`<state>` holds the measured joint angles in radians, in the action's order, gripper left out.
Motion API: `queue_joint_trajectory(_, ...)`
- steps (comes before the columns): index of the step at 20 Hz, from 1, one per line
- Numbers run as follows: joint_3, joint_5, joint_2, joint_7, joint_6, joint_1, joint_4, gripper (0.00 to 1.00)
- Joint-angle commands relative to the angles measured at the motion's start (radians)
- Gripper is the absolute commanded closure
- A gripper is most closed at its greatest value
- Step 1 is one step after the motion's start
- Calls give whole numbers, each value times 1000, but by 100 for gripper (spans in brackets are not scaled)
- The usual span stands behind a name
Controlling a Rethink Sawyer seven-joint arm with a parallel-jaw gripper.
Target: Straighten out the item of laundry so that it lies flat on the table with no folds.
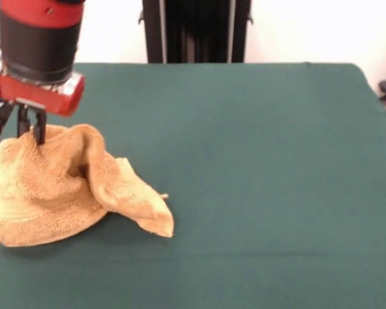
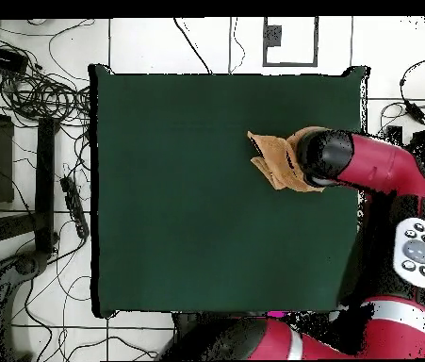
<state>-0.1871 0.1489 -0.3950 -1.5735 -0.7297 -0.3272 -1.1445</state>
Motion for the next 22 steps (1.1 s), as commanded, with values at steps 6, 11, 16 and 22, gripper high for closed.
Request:
queue_joint_trajectory(6, 239, -215, 157, -179, -155, -31, -220, 100)
queue_joint_trajectory(11, 217, -323, 145, -285, -190, -3, -312, 100)
queue_joint_trajectory(16, 154, -433, 74, -412, -325, 67, -413, 100)
queue_joint_trajectory(22, 29, -519, 0, -648, -659, 175, -452, 100)
